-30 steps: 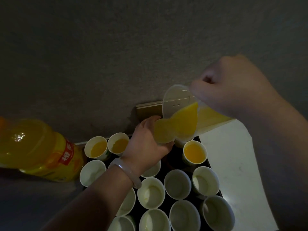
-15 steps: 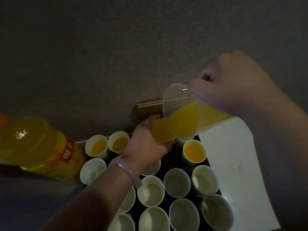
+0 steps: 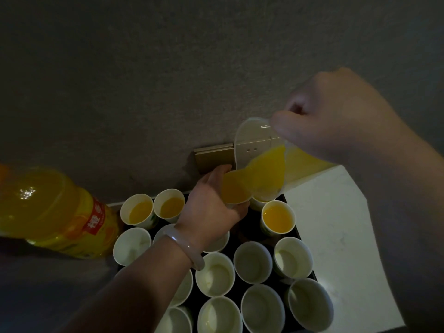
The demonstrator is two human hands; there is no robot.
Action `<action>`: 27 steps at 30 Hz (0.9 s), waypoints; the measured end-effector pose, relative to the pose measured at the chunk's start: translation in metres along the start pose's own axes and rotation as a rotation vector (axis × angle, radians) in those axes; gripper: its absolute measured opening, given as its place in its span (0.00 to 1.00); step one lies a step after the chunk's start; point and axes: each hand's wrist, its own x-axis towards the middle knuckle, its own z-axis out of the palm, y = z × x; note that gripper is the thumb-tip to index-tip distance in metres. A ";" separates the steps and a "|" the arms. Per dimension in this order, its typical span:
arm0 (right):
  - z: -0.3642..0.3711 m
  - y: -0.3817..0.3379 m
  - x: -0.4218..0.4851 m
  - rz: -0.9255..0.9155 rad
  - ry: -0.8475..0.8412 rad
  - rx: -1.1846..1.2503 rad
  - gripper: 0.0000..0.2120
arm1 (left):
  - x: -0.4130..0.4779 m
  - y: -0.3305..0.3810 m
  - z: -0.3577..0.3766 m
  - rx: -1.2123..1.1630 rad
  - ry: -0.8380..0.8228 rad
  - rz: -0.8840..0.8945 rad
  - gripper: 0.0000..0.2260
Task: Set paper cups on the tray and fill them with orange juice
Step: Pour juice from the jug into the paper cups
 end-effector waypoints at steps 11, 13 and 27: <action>-0.001 -0.001 -0.001 0.012 0.011 -0.012 0.20 | -0.002 0.003 0.001 -0.006 0.034 0.005 0.30; -0.001 -0.002 -0.002 0.009 0.010 -0.008 0.20 | -0.002 0.005 0.000 -0.003 0.042 0.004 0.29; -0.002 0.014 -0.005 0.214 0.003 0.287 0.19 | -0.004 0.008 -0.003 -0.099 -0.011 -0.080 0.30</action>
